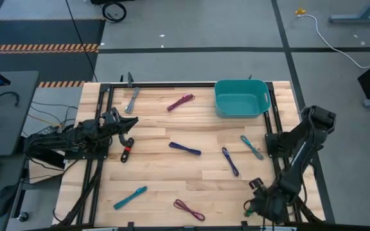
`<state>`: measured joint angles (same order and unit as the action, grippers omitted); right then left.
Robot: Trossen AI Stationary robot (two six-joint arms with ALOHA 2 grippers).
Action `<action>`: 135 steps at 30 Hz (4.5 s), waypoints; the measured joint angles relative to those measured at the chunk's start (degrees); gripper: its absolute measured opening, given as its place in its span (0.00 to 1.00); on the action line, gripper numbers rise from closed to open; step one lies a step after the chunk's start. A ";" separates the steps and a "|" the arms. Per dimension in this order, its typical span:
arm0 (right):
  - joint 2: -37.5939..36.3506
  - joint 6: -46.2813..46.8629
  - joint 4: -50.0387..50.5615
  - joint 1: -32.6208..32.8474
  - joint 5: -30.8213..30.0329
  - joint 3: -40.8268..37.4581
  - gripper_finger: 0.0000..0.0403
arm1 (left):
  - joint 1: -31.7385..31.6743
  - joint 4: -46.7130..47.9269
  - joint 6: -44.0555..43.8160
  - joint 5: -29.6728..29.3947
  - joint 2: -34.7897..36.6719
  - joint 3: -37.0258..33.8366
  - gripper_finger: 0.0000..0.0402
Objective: Pick and place USB-C Cables
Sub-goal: Put the green charger cable into the blue bin
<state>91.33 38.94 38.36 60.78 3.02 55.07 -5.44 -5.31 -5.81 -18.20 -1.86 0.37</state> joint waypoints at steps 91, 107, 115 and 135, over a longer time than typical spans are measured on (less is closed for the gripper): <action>-2.30 -11.48 -20.25 -8.91 -3.15 -16.43 0.05 | -0.01 0.00 -0.01 0.00 0.01 -0.01 0.07; -18.30 10.67 -19.20 -25.58 -16.12 -11.98 0.05 | 0.00 -0.01 0.01 -0.02 0.00 -0.01 0.06; -29.78 16.43 -18.27 -43.11 -36.27 -11.98 0.09 | -0.02 -0.01 -0.01 -0.02 -0.01 0.01 0.08; -18.84 17.97 -12.45 -100.31 -1.14 -11.98 0.07 | 0.00 -0.01 0.01 0.00 0.00 0.01 0.09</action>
<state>72.49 56.92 25.91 -39.54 1.89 43.09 -5.44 -5.32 -5.80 -18.20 -1.85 0.38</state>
